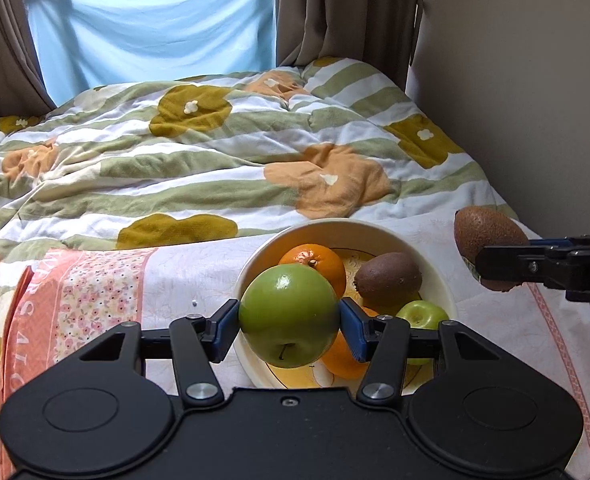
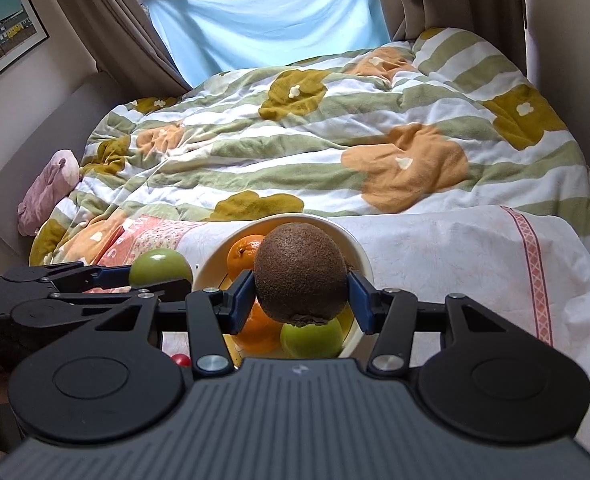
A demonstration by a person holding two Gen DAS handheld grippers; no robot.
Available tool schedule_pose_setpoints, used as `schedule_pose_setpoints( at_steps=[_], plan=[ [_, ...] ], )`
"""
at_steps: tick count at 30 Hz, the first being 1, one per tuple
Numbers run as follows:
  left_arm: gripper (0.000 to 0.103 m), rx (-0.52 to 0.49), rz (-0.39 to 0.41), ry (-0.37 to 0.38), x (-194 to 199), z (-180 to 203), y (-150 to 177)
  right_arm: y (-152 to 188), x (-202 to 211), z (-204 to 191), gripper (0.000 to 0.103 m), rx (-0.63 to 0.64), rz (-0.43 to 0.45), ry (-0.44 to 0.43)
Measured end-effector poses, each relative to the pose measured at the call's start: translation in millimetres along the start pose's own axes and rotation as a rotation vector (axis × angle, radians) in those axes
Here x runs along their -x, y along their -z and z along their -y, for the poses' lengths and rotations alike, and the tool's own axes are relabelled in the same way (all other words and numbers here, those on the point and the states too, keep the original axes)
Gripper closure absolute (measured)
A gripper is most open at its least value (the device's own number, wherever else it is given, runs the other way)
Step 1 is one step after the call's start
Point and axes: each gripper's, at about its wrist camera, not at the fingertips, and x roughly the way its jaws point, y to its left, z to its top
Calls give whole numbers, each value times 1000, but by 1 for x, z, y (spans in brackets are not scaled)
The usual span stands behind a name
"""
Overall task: Organize fruits
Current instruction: 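Carry the apple and kiwi over the bowl and open both tools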
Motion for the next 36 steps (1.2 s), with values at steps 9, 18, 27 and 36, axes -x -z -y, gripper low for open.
schedule_pose_setpoints(
  at_steps=[9,18,27,36],
  plan=[
    [45,-64,-70,0,-39,-5,1,-14,-45,1,38,-20,-44,15],
    [3,-62,-13,33,-31,-4,-4,-21,-63,-2,38,-3,-67,23],
    [3,-49,0,29,-17,-13,-5,-37,-80,-10,38,66,-106,28],
    [3,-30,-8,1,-19,-23,-3,-49,-113,-14,38,59,-185,14]
  ],
)
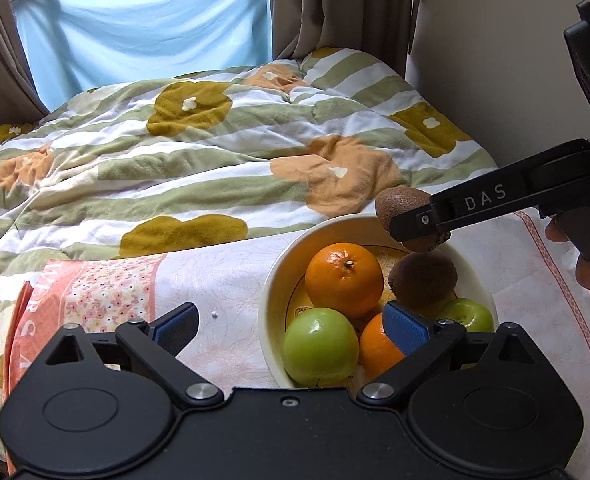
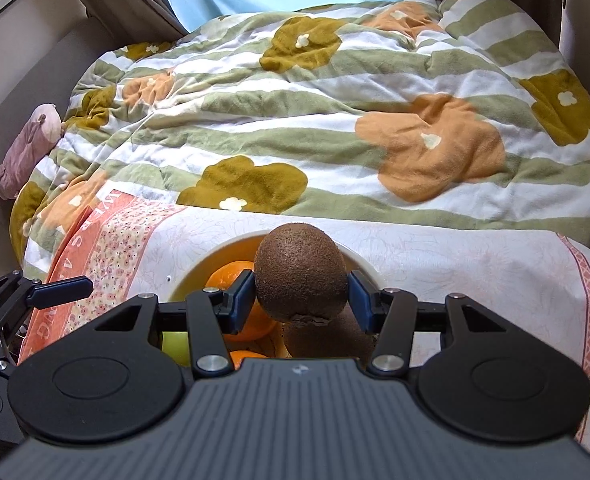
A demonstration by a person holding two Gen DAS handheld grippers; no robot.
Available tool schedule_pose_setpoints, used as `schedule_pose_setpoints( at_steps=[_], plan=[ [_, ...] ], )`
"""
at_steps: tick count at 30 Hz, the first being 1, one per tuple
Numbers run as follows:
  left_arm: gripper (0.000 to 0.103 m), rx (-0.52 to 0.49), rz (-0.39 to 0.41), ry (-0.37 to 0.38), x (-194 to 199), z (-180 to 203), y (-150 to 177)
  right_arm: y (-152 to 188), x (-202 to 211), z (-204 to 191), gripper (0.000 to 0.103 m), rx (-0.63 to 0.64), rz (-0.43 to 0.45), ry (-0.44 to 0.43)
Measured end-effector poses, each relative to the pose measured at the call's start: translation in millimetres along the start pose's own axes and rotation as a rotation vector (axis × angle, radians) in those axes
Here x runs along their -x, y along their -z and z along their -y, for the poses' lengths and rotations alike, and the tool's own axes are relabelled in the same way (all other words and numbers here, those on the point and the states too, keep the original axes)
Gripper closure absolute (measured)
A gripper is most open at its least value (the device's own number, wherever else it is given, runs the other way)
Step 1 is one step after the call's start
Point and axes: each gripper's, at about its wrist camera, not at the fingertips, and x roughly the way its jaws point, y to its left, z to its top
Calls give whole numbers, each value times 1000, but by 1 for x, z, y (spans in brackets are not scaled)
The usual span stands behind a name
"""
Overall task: Organize fruits
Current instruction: 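Carry the apple and kiwi over the bowl and open both tools, then grasp a red tomato with the left tool while the right tool grasps a tangerine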
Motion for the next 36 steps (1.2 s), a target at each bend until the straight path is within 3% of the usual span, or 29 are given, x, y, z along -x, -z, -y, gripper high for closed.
schedule_pose_setpoints(
  at_steps=[7,8,10,11,24,36],
  plan=[
    [3,18,-10,-11,-3,-8,3,-1,-14,2,36,-43,-21,5],
    [3,18,-10,-13,-2,-8,3,-1,-13,3,31,-55,-13,-2],
    [3,19,-9,-16,-3,-9,4,1,-12,6,4,-78,-9,-11],
    [3,19,-10,-17,-2,-9,5,1,-12,7,0,-88,-2,-13],
    [3,31,23,-42,20,-6,8,5,27,-1,0,-64,82,-2],
    [3,52,140,-93,94,6,17,39,116,-25,0,10,185,19]
  ],
)
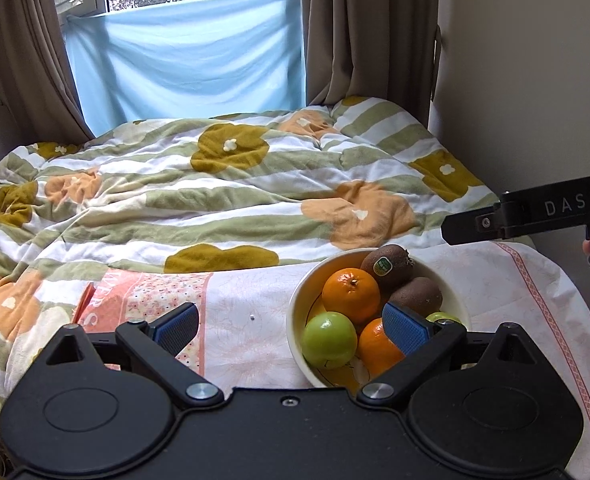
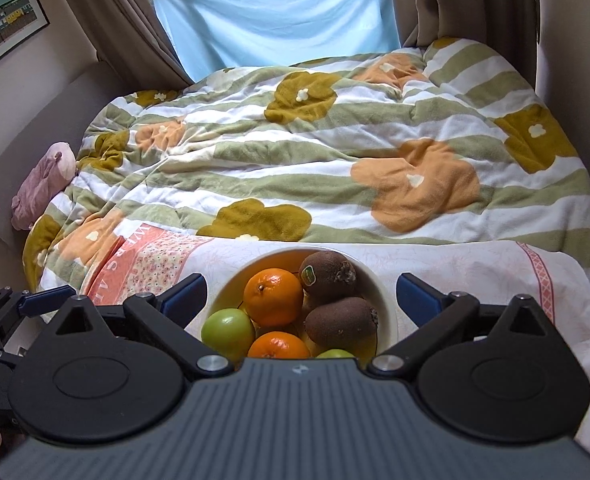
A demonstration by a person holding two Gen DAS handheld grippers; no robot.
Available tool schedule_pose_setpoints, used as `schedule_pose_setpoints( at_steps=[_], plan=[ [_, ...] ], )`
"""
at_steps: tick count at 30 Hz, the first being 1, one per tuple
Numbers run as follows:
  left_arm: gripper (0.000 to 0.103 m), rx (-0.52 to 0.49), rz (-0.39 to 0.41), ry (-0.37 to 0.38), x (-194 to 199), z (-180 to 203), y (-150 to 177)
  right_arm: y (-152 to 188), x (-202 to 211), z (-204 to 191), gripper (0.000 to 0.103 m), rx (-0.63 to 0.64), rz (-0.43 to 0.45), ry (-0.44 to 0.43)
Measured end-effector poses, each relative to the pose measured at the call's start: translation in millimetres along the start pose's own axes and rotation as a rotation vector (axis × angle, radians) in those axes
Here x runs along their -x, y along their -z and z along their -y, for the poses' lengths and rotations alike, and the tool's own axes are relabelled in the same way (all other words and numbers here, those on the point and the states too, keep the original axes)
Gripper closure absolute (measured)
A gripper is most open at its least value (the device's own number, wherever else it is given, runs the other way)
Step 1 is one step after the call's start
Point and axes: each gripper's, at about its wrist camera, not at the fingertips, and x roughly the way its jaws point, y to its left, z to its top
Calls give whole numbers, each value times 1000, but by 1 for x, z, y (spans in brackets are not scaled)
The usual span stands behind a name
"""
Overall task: Organize fruits
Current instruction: 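Grasp a red tomato with the left tool while the right tool grasps a tangerine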
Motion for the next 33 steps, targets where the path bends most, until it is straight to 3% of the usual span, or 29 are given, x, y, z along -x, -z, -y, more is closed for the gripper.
schedule_pose_setpoints(
  at_steps=[9,16,21,26,33],
  plan=[
    [3,7,49,-39,48,4,26,53,56,-11,0,74,38,76],
    [3,0,53,-14,61,-2,58,102,78,-15,0,19,42,132],
    [5,-65,17,53,50,-7,85,143,78,-23,0,-77,41,186],
    [18,-128,-36,139,27,-13,113,183,65,-36,0,-132,21,267],
    [33,-163,-97,193,-10,-22,136,227,43,-47,0,-204,11,345]
  ],
)
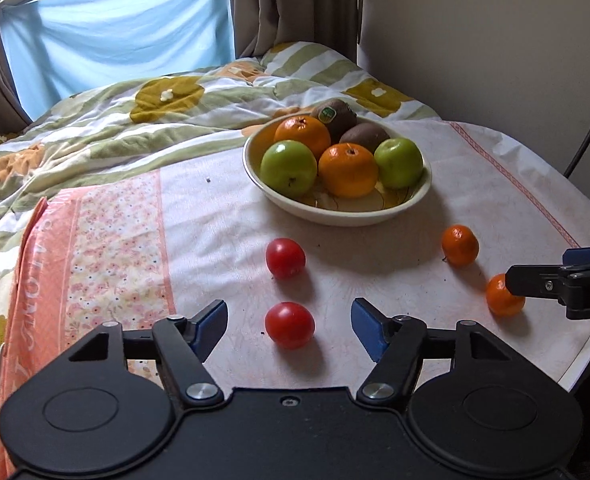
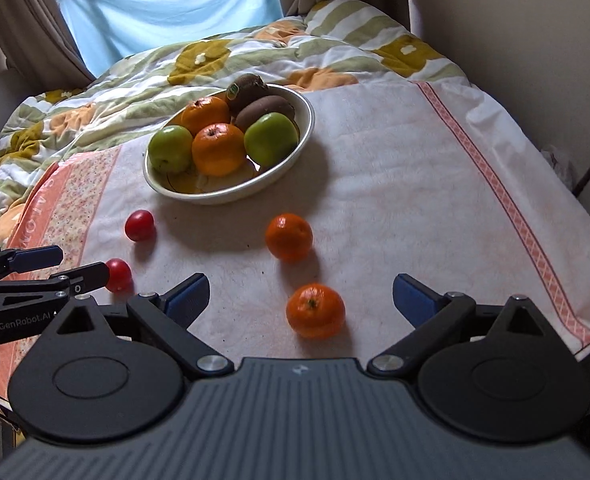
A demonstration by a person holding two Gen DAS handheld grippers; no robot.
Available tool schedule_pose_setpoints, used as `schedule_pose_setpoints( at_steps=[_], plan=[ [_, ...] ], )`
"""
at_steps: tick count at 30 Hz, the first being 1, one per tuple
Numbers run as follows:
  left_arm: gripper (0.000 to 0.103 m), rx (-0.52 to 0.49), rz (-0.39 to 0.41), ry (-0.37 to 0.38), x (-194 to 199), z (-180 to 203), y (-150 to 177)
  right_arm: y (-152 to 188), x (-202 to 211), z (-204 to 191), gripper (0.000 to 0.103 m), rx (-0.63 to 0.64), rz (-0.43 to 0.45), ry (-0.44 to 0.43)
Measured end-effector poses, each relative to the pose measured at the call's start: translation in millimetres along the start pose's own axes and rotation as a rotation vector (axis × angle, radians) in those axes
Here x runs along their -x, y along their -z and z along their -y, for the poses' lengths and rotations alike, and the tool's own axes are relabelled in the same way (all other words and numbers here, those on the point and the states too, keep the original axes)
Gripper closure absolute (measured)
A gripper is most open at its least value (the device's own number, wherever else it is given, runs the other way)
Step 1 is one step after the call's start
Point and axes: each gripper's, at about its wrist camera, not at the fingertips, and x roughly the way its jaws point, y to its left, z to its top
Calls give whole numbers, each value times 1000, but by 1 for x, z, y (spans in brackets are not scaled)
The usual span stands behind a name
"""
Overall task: Organize fruits
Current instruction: 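Grasp a red tomato with the left tool while the right tool grasps a tangerine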
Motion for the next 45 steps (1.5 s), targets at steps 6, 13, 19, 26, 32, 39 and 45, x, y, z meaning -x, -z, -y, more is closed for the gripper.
schedule_pose_setpoints(
  at_steps=[6,13,19,26,32,39,45],
  plan=[
    [41,-19,-24,30,-25,-5,5,16,-10,-4,0,-11,7,47],
    [58,-33,-39,37,-36,-4,7,23,-23,-8,5,3,10,78],
    [65,-56,-40,34,-38,-3,10,24,-31,-12,17,16,14,91],
    [65,-57,-41,37,-36,-2,12,23,-35,-17,25,45,23,113],
    [65,-46,-42,31,-33,-3,15,24,-38,-18,31,69,27,119],
    [65,-37,-42,29,-28,-2,19,25,-38,-14,48,72,17,116],
    [65,-28,-29,32,-19,0,18,24,-30,-14,48,67,19,102]
  ],
)
